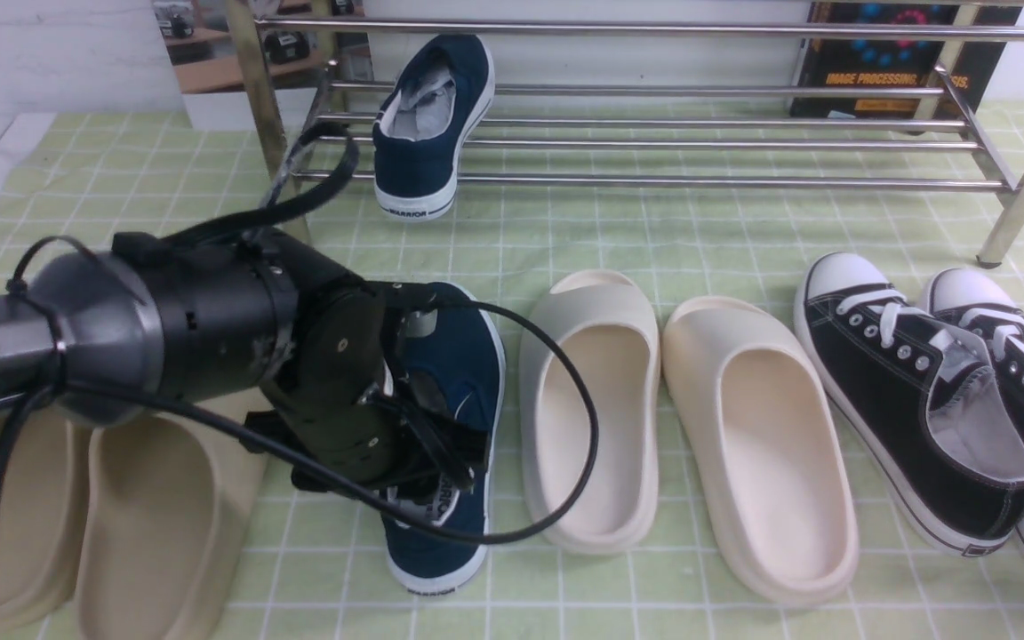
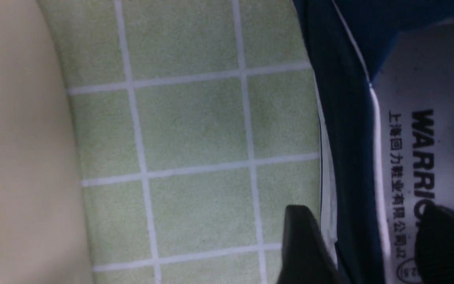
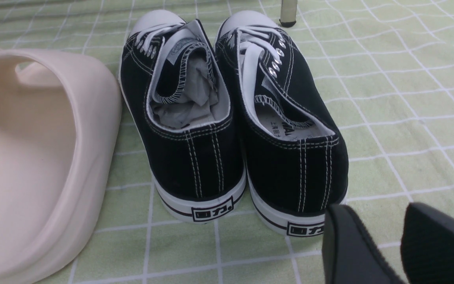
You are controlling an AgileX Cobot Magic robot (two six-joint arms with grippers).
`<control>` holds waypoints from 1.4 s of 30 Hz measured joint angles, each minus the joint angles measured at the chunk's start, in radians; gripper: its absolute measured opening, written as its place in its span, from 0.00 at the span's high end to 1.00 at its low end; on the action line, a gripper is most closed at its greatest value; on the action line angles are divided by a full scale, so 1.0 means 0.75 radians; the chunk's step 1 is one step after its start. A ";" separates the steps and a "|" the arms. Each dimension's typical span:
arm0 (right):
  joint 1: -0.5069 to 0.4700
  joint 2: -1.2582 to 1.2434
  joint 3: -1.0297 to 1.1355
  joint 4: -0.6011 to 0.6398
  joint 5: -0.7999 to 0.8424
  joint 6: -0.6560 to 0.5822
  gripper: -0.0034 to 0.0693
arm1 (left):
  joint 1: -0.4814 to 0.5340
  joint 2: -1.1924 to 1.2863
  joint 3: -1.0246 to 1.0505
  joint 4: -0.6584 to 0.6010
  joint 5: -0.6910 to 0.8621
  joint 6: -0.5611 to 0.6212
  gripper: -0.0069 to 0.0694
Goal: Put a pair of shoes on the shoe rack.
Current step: Use the left arm to grab the shoe closest to it, then use the left arm to put a shoe into the shoe rack
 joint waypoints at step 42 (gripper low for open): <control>0.000 0.000 0.000 0.000 0.000 0.000 0.62 | 0.099 0.206 -0.865 -0.223 0.279 0.124 0.89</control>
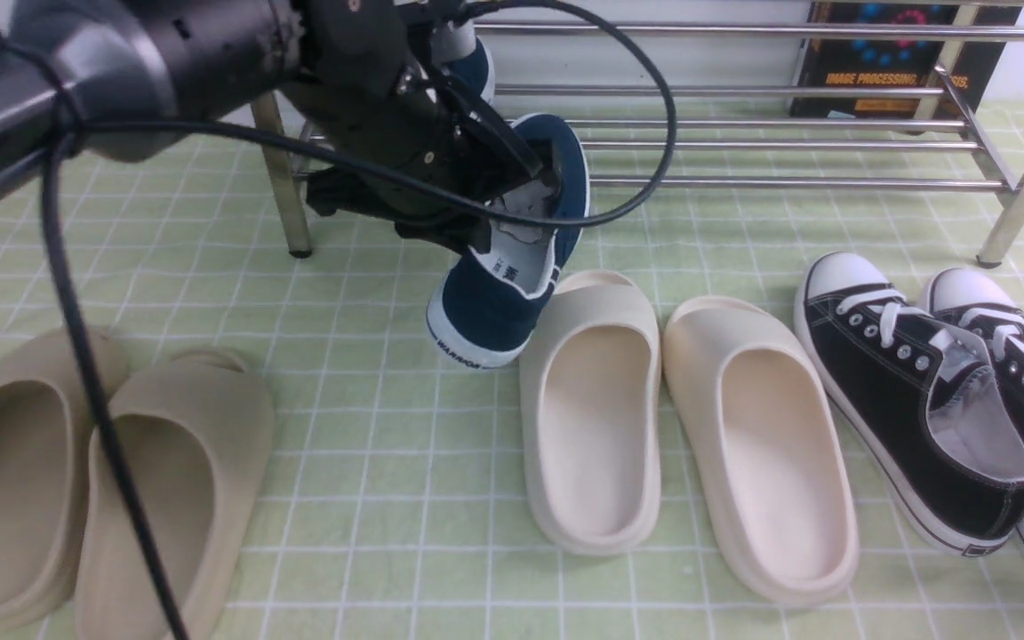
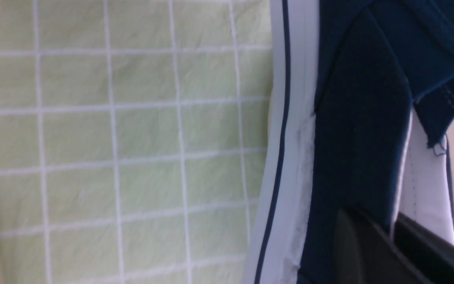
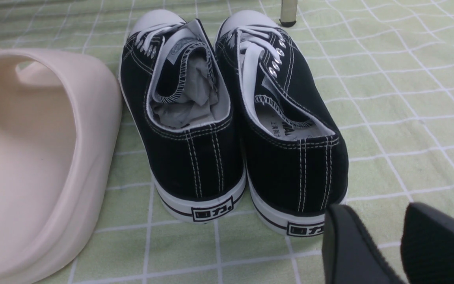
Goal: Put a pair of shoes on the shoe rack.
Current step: Use the left arm to put a shoe into the shoe rack
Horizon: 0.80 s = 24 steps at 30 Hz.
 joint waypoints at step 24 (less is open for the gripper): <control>0.000 0.000 0.000 0.000 0.000 0.000 0.62 | 0.154 0.692 -0.861 -0.168 -0.113 -0.024 0.89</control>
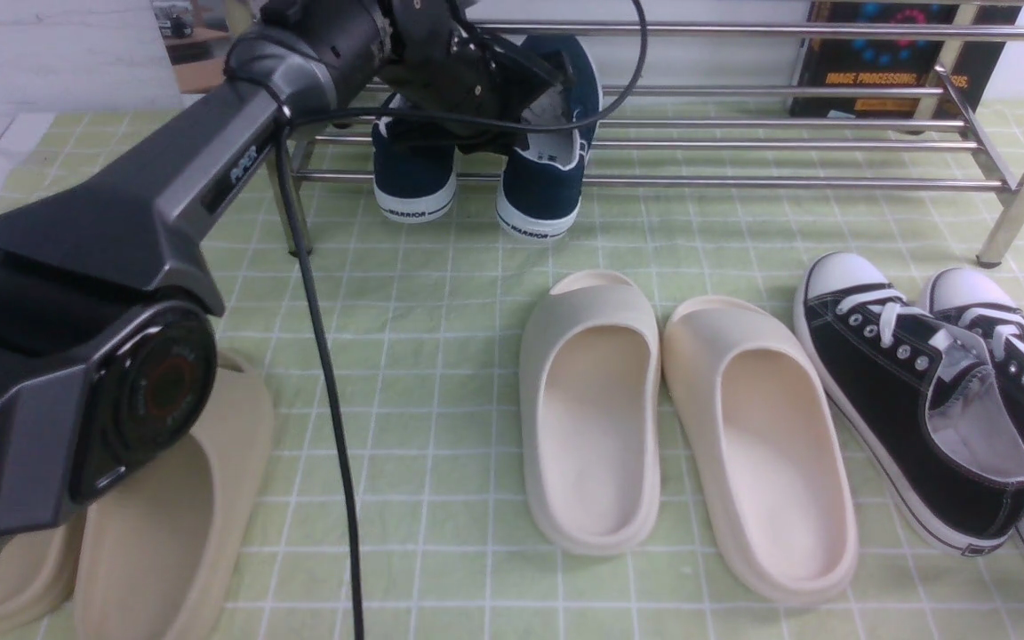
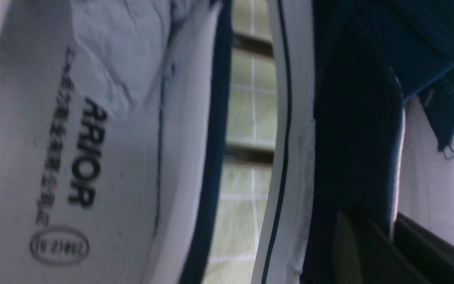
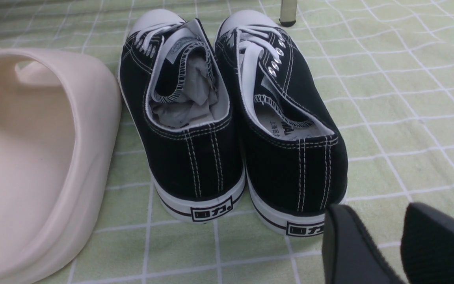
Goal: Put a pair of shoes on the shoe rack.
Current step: Use the left arm to put a shoe into the shoe rack
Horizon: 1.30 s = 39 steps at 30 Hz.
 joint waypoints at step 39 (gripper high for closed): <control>0.000 0.000 0.000 0.000 0.000 0.000 0.62 | -0.075 -0.214 0.042 0.100 0.561 0.333 0.93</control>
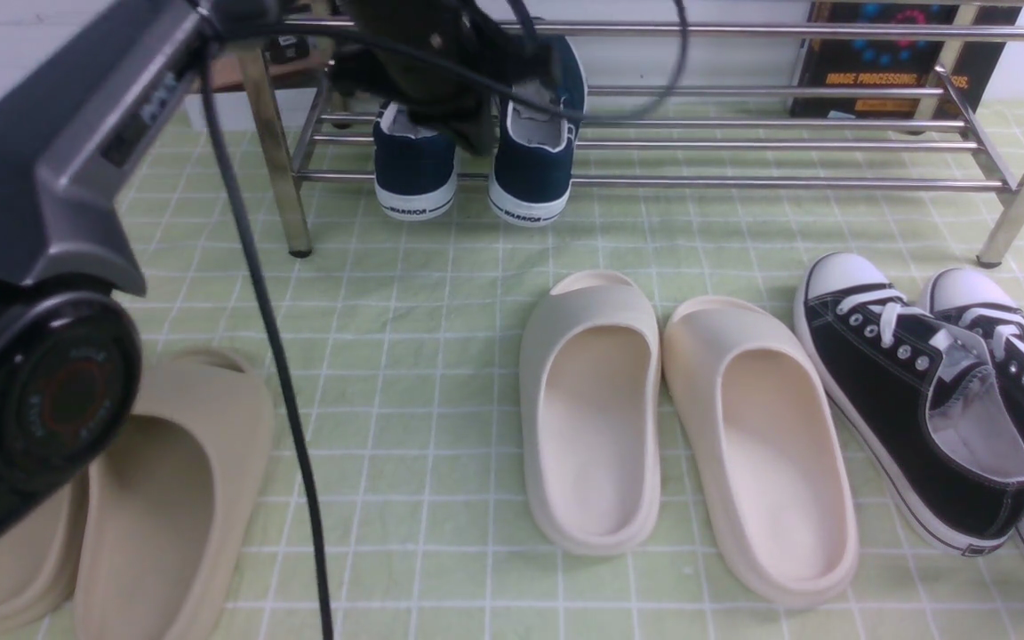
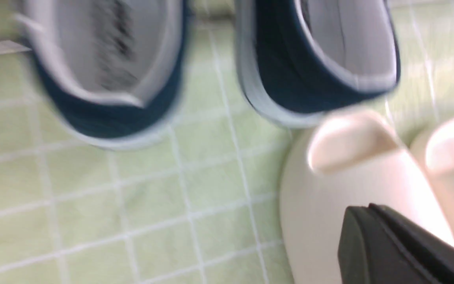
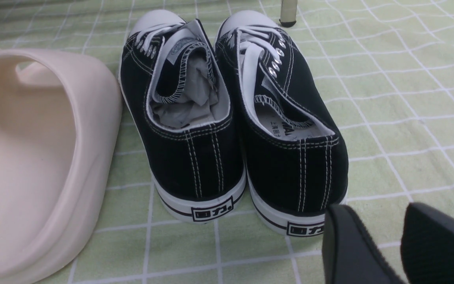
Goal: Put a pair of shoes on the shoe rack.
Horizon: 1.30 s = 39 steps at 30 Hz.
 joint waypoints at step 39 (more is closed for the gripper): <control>0.000 0.000 0.000 0.000 0.000 0.000 0.62 | -0.049 -0.600 0.039 0.302 0.038 -0.028 0.93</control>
